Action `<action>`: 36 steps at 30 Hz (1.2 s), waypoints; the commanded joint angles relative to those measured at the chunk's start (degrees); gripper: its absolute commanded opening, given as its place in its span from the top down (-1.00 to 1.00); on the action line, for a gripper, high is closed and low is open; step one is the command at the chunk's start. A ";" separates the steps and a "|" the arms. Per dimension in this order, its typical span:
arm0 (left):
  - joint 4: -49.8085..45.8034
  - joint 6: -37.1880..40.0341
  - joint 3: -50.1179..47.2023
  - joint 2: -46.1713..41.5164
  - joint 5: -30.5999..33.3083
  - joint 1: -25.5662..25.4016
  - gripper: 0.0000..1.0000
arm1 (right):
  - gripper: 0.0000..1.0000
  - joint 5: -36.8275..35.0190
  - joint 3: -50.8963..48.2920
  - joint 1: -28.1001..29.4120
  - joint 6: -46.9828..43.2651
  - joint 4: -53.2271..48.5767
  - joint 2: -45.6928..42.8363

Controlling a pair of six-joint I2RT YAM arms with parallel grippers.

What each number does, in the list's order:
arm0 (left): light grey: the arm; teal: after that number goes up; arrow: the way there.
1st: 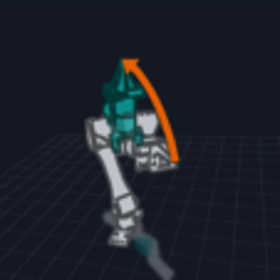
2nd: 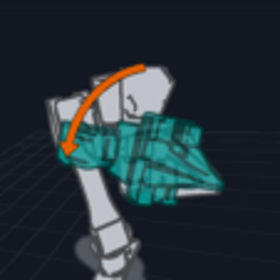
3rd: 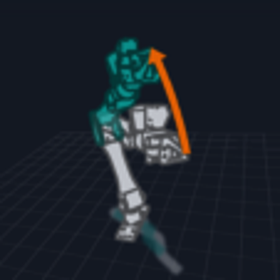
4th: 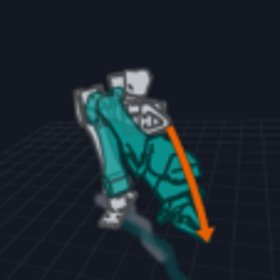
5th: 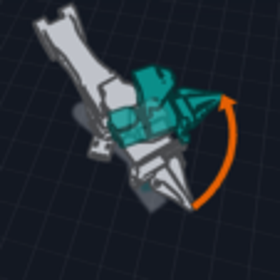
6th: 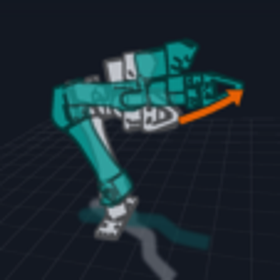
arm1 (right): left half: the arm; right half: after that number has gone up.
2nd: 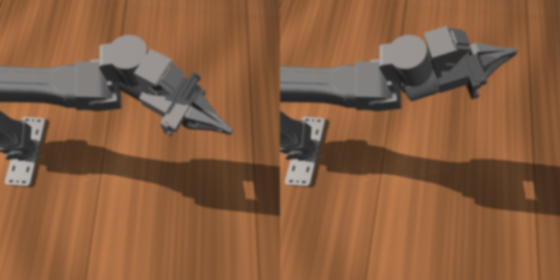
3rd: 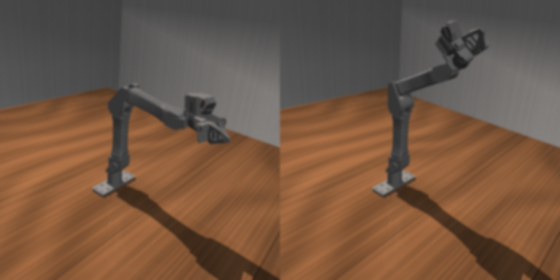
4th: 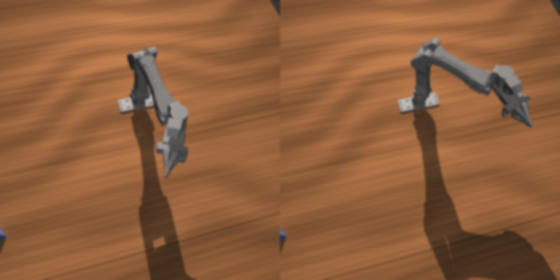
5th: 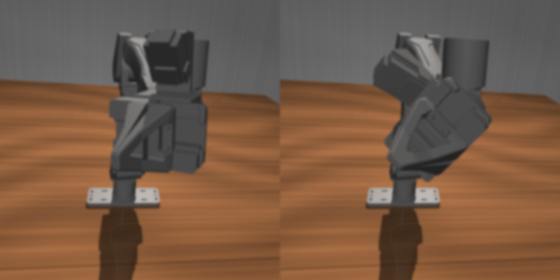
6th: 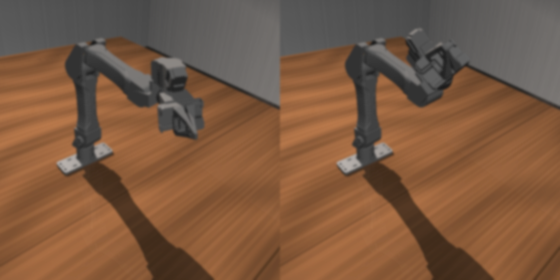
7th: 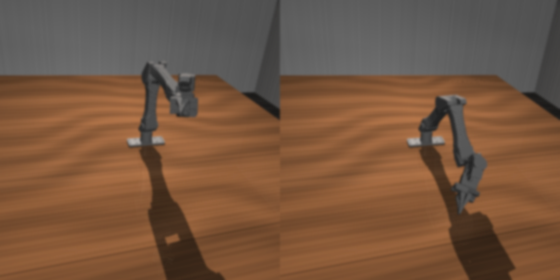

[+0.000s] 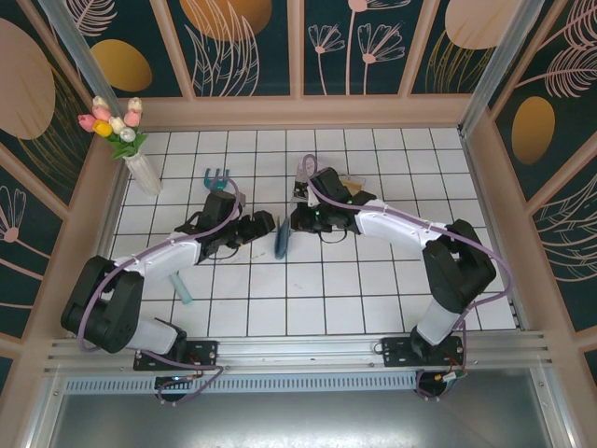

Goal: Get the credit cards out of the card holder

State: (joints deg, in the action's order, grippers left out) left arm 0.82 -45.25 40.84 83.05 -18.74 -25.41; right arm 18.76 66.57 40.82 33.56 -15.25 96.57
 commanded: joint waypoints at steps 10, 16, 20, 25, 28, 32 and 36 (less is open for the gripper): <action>-0.73 3.10 3.08 4.95 -4.89 0.39 -0.52 | 0.80 0.84 -1.39 -0.18 1.07 3.00 0.06; -0.83 4.10 3.74 6.51 -6.61 0.36 -0.47 | 0.80 1.17 -1.33 -0.22 1.31 3.20 0.38; -0.73 4.50 3.90 6.95 -7.85 0.27 -0.47 | 0.80 1.26 -1.09 -0.21 1.33 3.29 0.36; -0.56 5.00 3.92 7.63 -9.04 0.19 -0.29 | 0.80 1.28 -0.91 -0.21 1.30 3.21 0.60; -0.64 5.15 4.07 8.33 -8.99 0.19 -0.22 | 0.80 1.24 -0.85 -0.21 1.42 3.12 0.85; -0.73 5.30 4.43 9.14 -9.50 0.18 -0.22 | 0.80 1.05 -0.91 -0.21 1.42 2.90 0.93; -0.82 5.46 4.78 9.58 -9.74 0.10 -0.28 | 0.80 1.01 -0.91 -0.22 1.33 2.90 0.98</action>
State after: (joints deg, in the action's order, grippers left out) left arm 0.62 -40.97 43.90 91.81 -27.09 -25.41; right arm 19.46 65.82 40.80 34.44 -13.23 96.60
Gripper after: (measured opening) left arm 0.631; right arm 0.103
